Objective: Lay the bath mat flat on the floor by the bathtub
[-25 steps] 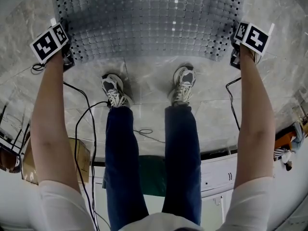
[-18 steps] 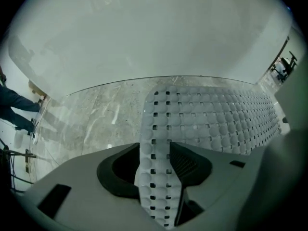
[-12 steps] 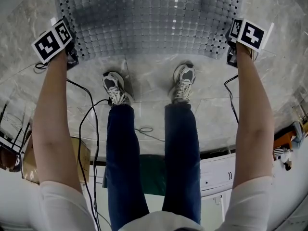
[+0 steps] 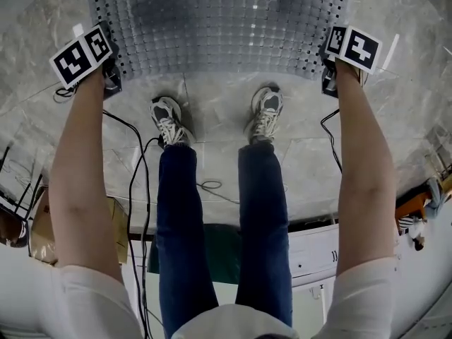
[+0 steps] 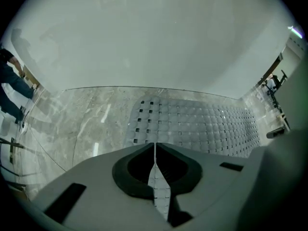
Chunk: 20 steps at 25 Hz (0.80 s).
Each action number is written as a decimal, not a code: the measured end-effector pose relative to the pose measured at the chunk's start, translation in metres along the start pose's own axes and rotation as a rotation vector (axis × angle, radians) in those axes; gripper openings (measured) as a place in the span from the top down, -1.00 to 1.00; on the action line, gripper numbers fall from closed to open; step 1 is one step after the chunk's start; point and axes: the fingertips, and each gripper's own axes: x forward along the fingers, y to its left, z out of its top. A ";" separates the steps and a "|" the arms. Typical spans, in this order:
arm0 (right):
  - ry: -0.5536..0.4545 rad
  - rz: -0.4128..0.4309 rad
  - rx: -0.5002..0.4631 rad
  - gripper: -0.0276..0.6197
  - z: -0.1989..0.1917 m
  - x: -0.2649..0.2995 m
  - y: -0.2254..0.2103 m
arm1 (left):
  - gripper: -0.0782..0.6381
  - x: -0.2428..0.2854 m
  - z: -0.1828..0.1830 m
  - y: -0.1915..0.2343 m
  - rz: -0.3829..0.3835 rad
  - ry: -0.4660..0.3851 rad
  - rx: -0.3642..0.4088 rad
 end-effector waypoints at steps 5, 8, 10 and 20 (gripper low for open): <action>0.002 0.041 0.002 0.82 -0.008 -0.018 0.018 | 0.67 -0.023 -0.002 -0.014 -0.033 0.008 0.017; -0.006 0.060 0.017 0.82 -0.007 -0.033 0.023 | 0.67 -0.039 -0.002 -0.021 -0.043 0.012 0.019; -0.009 0.062 0.019 0.82 -0.007 -0.046 0.024 | 0.67 -0.053 -0.001 -0.024 -0.043 0.006 0.018; -0.028 0.098 0.028 0.82 -0.012 -0.091 0.037 | 0.68 -0.099 0.007 -0.049 -0.081 -0.017 -0.004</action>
